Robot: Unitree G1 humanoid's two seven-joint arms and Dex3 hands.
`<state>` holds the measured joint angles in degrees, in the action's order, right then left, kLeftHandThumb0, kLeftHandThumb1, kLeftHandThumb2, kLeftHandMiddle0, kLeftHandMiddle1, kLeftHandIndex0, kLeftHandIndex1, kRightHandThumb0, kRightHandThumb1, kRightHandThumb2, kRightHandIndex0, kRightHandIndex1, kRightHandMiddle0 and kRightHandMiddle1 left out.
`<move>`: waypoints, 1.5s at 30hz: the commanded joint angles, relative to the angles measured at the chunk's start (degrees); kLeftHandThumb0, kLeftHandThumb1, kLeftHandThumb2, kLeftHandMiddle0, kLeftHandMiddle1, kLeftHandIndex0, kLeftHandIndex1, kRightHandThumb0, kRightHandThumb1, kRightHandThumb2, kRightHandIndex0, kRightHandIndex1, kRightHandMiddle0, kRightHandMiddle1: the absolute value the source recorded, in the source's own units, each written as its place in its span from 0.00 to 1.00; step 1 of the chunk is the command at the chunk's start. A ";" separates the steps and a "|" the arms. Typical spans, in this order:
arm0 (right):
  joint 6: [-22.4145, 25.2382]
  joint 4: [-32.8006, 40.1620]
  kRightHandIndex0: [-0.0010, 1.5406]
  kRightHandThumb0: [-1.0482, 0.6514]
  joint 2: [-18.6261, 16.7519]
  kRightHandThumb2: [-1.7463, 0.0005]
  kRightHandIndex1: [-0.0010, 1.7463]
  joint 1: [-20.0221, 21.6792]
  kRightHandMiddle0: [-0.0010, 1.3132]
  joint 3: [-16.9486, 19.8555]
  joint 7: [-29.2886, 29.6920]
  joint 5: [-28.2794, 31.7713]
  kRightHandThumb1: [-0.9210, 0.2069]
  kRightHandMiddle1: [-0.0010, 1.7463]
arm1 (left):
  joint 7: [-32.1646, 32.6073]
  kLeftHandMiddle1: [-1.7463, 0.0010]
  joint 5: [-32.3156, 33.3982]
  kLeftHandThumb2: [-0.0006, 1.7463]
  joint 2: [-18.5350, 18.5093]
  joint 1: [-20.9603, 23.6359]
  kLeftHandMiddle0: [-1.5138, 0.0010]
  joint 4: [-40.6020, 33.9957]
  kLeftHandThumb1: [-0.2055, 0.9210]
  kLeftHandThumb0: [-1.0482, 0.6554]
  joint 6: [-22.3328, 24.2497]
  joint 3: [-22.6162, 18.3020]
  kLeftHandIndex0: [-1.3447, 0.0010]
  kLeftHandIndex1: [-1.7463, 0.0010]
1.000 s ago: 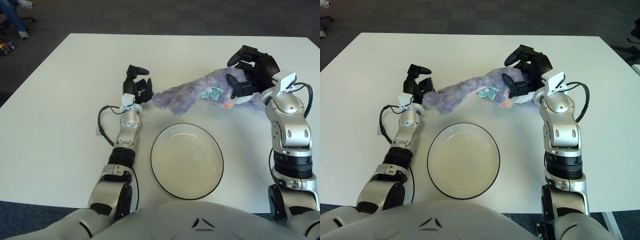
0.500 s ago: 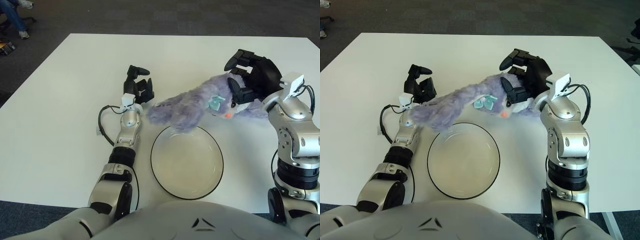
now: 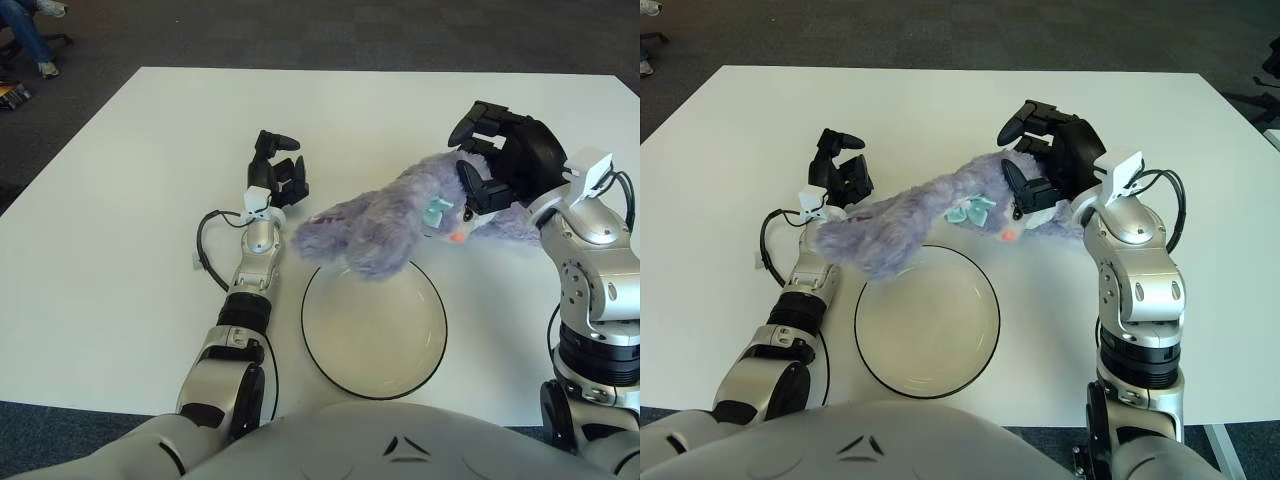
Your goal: Put the doll into the plate.
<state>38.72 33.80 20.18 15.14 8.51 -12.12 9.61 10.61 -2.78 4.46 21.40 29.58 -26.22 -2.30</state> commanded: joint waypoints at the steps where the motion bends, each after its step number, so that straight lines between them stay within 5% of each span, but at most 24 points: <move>1: -1.90 -1.33 0.58 0.61 0.27 0.21 0.88 -0.46 0.53 0.26 1.40 -1.71 0.72 0.81 | 0.14 0.00 -0.33 0.52 -0.19 -2.60 0.28 1.56 0.75 0.39 -0.32 -0.13 0.73 0.00; 13: -8.14 -7.32 0.59 0.61 -1.29 0.23 0.85 0.72 0.50 -1.03 5.26 -6.14 0.70 0.83 | -0.16 0.00 -0.05 0.52 -0.21 -2.90 0.28 1.09 0.75 0.39 -0.21 -0.13 0.73 0.00; 20: -20.23 -28.56 0.59 0.61 -0.57 0.23 0.85 6.46 0.50 -1.43 6.09 -8.95 0.69 0.83 | 0.04 0.00 -0.13 0.52 -0.12 -2.88 0.28 1.08 0.75 0.39 -0.31 -0.14 0.73 0.00; 33: -29.66 -37.83 0.58 0.61 -1.61 0.26 0.83 8.87 0.48 -2.27 9.45 -12.77 0.66 0.83 | 0.17 0.00 -0.48 0.51 0.00 -3.36 0.29 0.59 0.76 0.39 -0.46 0.15 0.73 0.00; 45: -33.72 -41.60 0.58 0.61 -0.76 0.28 0.81 10.17 0.48 -4.69 13.16 -19.14 0.64 0.83 | 0.16 0.00 -0.59 0.52 0.04 -3.48 0.28 0.30 0.75 0.39 -0.46 0.32 0.73 0.00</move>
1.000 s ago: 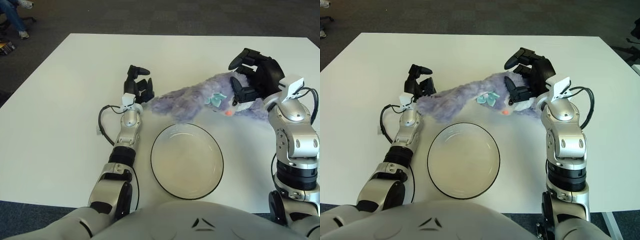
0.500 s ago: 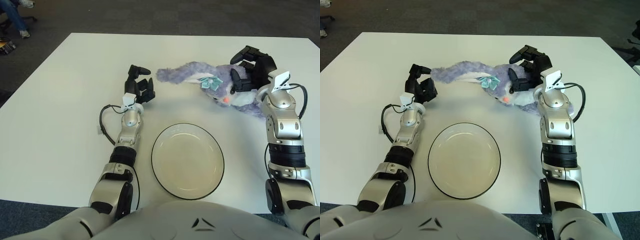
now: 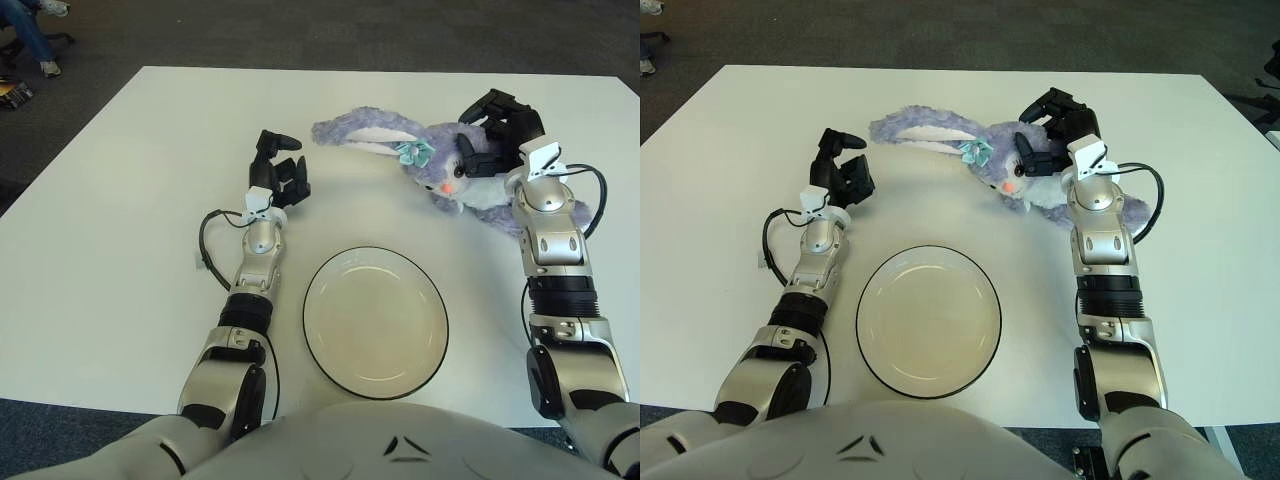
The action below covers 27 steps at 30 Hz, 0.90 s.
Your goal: Put the doll into the plate.
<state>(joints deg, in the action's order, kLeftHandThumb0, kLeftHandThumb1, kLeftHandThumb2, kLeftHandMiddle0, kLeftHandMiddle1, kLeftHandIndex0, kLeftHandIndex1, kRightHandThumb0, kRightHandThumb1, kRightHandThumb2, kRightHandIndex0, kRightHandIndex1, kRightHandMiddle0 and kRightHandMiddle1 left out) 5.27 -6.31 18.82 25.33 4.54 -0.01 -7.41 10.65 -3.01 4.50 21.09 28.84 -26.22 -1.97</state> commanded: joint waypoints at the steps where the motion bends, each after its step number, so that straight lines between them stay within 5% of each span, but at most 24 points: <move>1: -0.43 -1.59 0.58 0.61 0.63 0.28 0.82 -0.01 0.49 -0.87 1.26 -2.58 0.64 0.82 | 0.13 0.00 -0.35 0.52 0.01 -3.17 0.28 1.03 0.75 0.39 -0.49 -0.01 0.73 0.00; 16: -5.59 -2.82 0.60 0.61 2.07 0.26 0.80 -0.56 0.50 -2.83 4.18 -9.15 0.68 0.83 | 0.13 0.00 -0.16 0.52 0.21 -3.23 0.29 0.85 0.74 0.39 -0.74 -0.09 0.72 0.00; 21: -6.08 -2.05 0.54 0.61 4.09 0.36 0.80 -0.62 0.42 -3.47 2.48 -10.81 0.54 0.84 | 0.11 0.00 -0.16 0.53 0.24 -3.33 0.29 0.50 0.74 0.39 -0.26 -0.05 0.72 0.00; 23: -5.92 -1.59 0.44 0.61 5.03 0.42 0.83 -0.59 0.42 -3.63 1.21 -10.90 0.45 0.85 | 0.05 0.00 -0.15 0.53 0.23 -3.38 0.29 0.36 0.74 0.39 -0.08 -0.03 0.72 0.00; 27: -5.92 -1.05 0.44 0.81 6.69 0.48 0.82 -0.45 0.14 -4.01 -0.90 -11.13 0.40 0.88 | -0.01 0.00 -0.14 0.53 0.21 -3.43 0.28 0.25 0.74 0.39 0.08 -0.01 0.72 0.00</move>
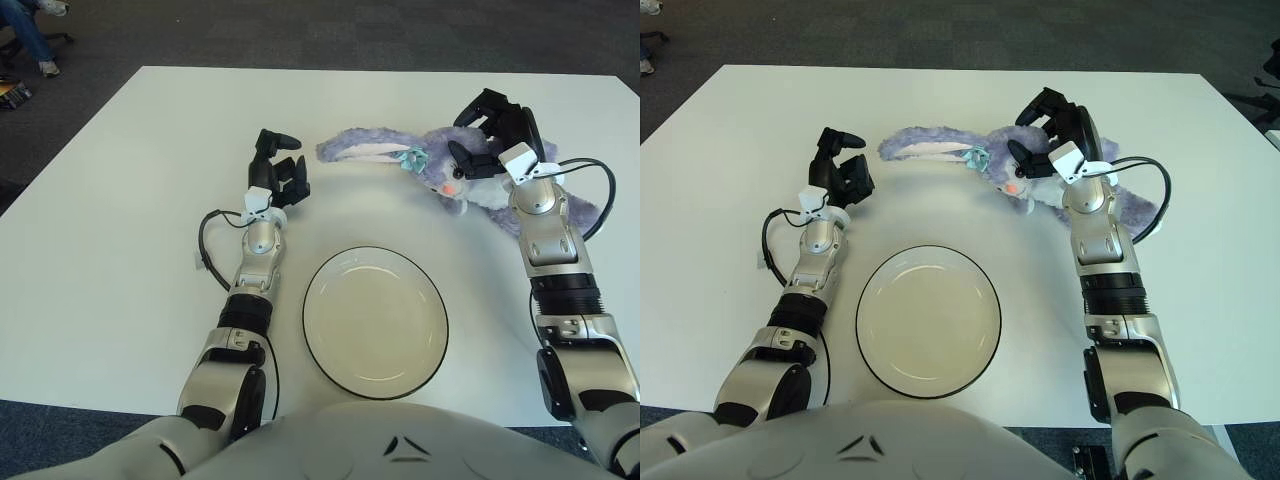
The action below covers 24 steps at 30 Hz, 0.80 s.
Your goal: Put the doll into the plate.
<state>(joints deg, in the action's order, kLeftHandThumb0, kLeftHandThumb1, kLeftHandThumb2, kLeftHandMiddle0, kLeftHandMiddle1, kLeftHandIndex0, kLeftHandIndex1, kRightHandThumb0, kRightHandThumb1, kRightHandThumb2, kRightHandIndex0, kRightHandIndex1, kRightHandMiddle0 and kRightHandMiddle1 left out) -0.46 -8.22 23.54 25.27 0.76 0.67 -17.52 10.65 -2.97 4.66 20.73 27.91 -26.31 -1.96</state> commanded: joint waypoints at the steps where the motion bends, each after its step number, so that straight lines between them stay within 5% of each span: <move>1: -0.21 1.03 0.43 0.82 2.25 0.50 0.82 -0.44 0.12 -0.34 -1.93 -1.12 0.38 0.88 | -0.06 0.00 -0.16 0.53 0.03 -3.15 0.28 1.15 0.74 0.39 0.14 -0.02 0.72 0.00; 3: 0.09 1.53 0.42 0.83 3.92 0.53 0.83 -0.43 0.08 -0.72 -3.90 -1.53 0.35 0.88 | -0.13 0.00 -0.14 0.53 0.00 -3.24 0.28 1.12 0.74 0.39 0.01 -0.01 0.72 0.00; 5: 0.54 2.11 0.23 0.49 6.44 0.52 0.77 -0.27 0.03 -1.20 -7.01 -1.92 0.46 0.78 | -0.15 0.00 -0.16 0.53 0.02 -3.27 0.29 1.12 0.74 0.39 -0.13 0.03 0.72 0.00; 9: 0.88 2.77 0.11 0.30 9.38 0.52 0.69 0.06 0.01 -1.25 -11.35 -1.74 0.53 0.63 | -0.03 0.00 -0.22 0.53 0.07 -3.28 0.29 1.09 0.74 0.39 -0.03 0.07 0.72 0.00; 19: 5.11 7.99 0.10 0.26 18.12 0.50 0.41 2.77 0.00 -3.16 -25.57 -2.49 0.60 0.36 | -0.31 0.00 0.10 0.52 0.28 -3.55 0.29 0.45 0.74 0.39 0.80 0.19 0.72 0.00; 24: 2.72 7.54 0.12 0.20 21.44 0.57 0.27 4.73 0.00 -5.53 -30.37 -3.98 0.51 0.22 | -0.46 0.00 0.28 0.52 0.45 -3.74 0.28 0.15 0.74 0.39 0.97 0.34 0.72 0.00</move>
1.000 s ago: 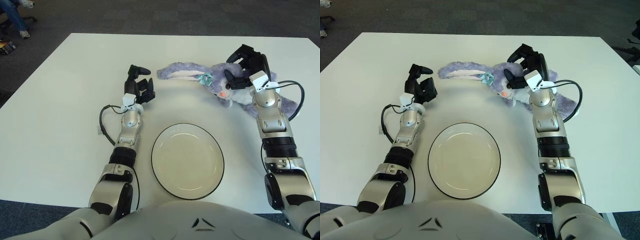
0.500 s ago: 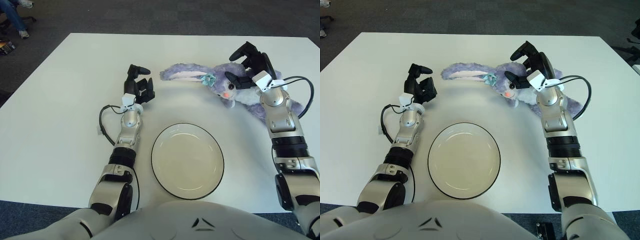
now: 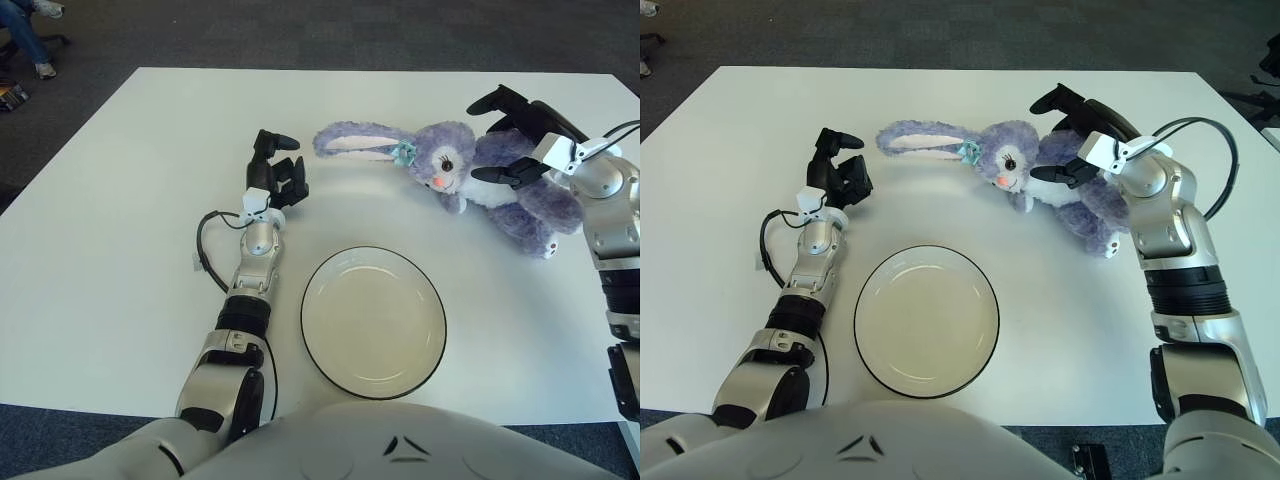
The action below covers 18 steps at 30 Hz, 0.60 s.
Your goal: Put the doll into the plate.
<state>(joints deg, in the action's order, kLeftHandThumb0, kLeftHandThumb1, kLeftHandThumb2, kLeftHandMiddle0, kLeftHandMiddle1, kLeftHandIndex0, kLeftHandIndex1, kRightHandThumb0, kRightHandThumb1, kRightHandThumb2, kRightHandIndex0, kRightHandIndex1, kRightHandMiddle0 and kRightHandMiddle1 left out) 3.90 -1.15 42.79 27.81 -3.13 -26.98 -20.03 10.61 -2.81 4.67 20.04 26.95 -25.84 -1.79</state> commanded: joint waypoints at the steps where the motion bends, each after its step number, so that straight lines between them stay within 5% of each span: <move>1: -2.42 0.18 0.12 0.19 2.87 0.57 0.26 2.90 0.00 -2.33 -3.57 -2.00 0.49 0.21 | -0.51 0.00 0.19 0.52 0.44 -3.06 0.28 1.12 0.74 0.39 0.49 0.17 0.72 0.00; 9: -7.83 -2.04 0.11 0.11 5.65 0.67 0.14 6.02 0.00 -4.89 -7.39 -4.04 0.35 0.06 | -0.46 0.00 0.07 0.52 0.52 -3.19 0.28 1.11 0.74 0.39 0.16 0.37 0.72 0.00; 18: -10.64 -2.86 0.03 0.08 6.63 0.69 0.05 7.53 0.00 -5.13 -10.87 -3.57 0.32 0.01 | -0.54 0.00 -0.05 0.53 0.58 -3.40 0.28 0.78 0.74 0.39 0.27 0.66 0.72 0.00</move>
<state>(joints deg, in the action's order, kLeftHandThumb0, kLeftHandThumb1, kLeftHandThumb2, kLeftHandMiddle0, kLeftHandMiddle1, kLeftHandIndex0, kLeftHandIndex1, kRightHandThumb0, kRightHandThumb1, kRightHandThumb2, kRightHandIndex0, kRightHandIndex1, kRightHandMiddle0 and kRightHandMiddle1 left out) -5.86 -3.78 48.45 34.16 -8.25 -36.86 -23.63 10.31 -2.74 4.81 19.93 26.61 -25.73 -1.30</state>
